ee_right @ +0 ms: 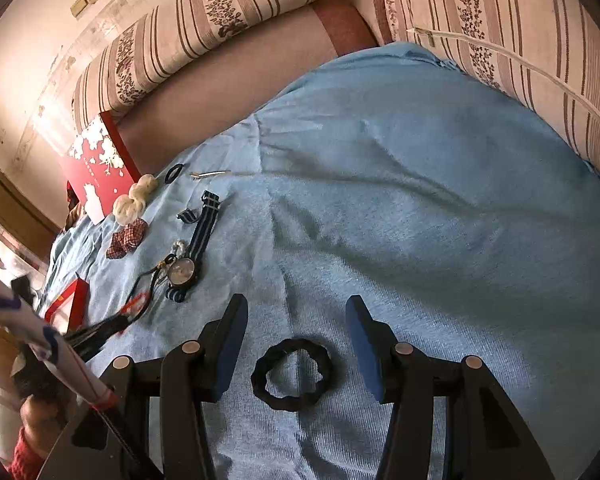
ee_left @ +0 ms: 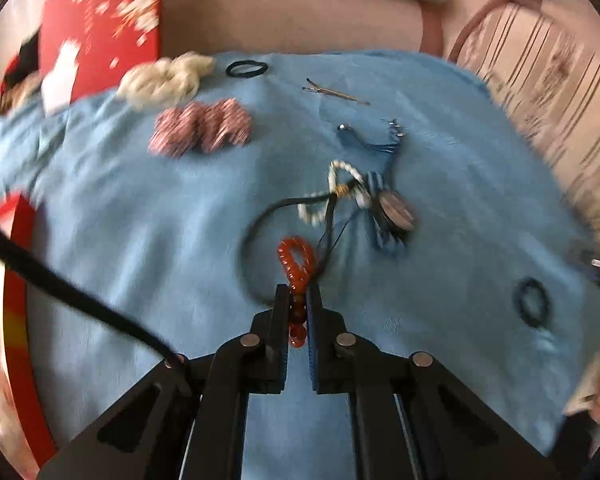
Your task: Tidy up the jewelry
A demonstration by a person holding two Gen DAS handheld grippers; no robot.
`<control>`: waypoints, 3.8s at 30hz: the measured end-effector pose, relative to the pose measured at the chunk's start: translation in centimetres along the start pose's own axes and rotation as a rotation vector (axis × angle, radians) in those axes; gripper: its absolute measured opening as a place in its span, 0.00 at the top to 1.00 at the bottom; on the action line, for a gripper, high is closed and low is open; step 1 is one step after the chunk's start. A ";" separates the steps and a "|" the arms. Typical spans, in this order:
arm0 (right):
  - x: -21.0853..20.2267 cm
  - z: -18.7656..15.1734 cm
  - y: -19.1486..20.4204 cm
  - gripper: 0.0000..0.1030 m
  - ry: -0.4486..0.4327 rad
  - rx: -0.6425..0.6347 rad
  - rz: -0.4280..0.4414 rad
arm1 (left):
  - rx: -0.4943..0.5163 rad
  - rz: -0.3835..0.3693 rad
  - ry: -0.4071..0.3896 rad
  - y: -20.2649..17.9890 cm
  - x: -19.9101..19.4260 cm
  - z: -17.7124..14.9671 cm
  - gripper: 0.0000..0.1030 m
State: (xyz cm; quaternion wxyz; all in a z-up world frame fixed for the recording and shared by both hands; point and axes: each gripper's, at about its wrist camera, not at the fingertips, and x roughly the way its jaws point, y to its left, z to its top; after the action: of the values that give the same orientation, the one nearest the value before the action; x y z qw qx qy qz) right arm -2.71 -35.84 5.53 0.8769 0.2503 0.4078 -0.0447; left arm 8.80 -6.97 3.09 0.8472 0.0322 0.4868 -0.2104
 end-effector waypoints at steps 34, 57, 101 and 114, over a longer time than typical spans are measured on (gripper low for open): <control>1.7 -4.7 5.6 0.90 -0.029 -0.367 -0.391 | -0.204 -0.154 -0.046 6.6 -4.0 -6.4 0.93; 1.1 -8.3 27.3 0.90 -0.076 -0.566 0.045 | -0.523 0.034 -0.275 23.8 -18.6 -11.1 0.93; 9.2 -18.7 47.9 0.59 0.269 -0.771 0.297 | -0.939 0.162 -0.307 37.0 -21.0 -18.1 0.81; 4.7 -15.0 37.0 0.55 0.124 -0.739 0.177 | -1.026 0.242 -0.465 36.6 -23.4 -18.6 0.72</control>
State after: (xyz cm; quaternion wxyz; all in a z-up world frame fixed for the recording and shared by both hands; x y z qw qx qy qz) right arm 0.51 4.08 8.79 0.8821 -0.0459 0.4255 0.1966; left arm -2.29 38.77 7.42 0.8572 -0.3746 0.3204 0.1494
